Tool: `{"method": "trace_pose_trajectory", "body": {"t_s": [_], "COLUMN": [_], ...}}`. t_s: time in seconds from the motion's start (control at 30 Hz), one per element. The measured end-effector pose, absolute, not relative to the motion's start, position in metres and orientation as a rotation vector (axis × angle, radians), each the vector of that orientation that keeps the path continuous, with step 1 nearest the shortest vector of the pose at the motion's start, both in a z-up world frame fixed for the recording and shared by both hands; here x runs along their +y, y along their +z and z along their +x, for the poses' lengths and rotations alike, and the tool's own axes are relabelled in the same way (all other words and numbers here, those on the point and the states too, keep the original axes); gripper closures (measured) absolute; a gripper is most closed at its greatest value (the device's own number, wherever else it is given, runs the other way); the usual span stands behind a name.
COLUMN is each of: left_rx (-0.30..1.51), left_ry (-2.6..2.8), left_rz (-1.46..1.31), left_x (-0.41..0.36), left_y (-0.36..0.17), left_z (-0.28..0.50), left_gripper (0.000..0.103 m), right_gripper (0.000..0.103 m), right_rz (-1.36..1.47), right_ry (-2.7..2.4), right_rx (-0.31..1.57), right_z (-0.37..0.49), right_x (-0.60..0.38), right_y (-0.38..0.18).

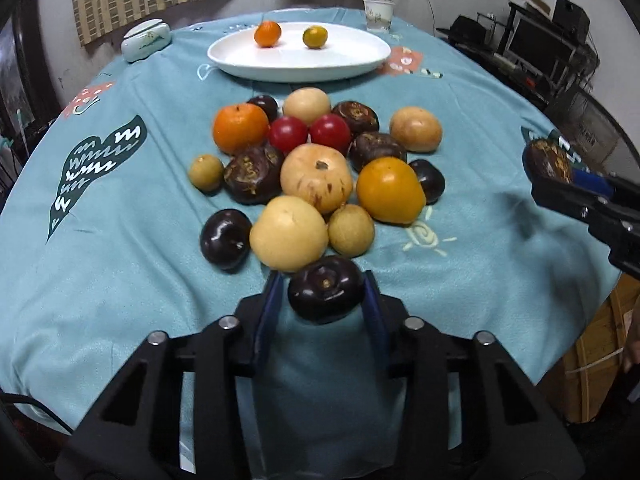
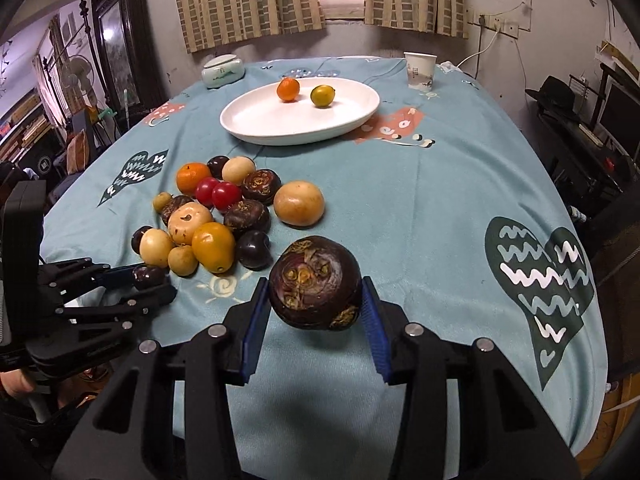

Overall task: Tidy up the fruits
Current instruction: 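Grasp a dark mangosteen with each tool from the cluster, then carry both mangosteens onto the plate and release them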

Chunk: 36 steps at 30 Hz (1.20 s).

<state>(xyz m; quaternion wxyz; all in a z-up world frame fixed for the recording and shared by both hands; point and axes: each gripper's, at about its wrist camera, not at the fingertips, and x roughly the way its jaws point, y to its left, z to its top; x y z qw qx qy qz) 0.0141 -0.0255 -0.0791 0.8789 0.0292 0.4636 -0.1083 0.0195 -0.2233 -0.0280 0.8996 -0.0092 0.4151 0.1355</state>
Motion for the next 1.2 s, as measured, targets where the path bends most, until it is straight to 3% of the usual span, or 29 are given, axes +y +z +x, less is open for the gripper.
{"method": "trace_pose_trajectory", "body": {"t_s": [0.87, 1.2], "left_rx": [0.913, 0.886], "left_ry": [-0.237, -0.259], "left_rz": [0.013, 0.022], "left_x": [-0.01, -0.007], "left_y": [-0.049, -0.019], "left_z": [0.008, 0.056], "left_gripper": [0.068, 0.068], "right_gripper": [0.058, 0.058], "right_rz": [-0.023, -0.009], "right_ry": [0.334, 0.435], "right_rx": [0.855, 0.885], "right_z": [0.029, 0.073], "right_x": [-0.198, -0.183], "right_y": [-0.022, -0.009]}}
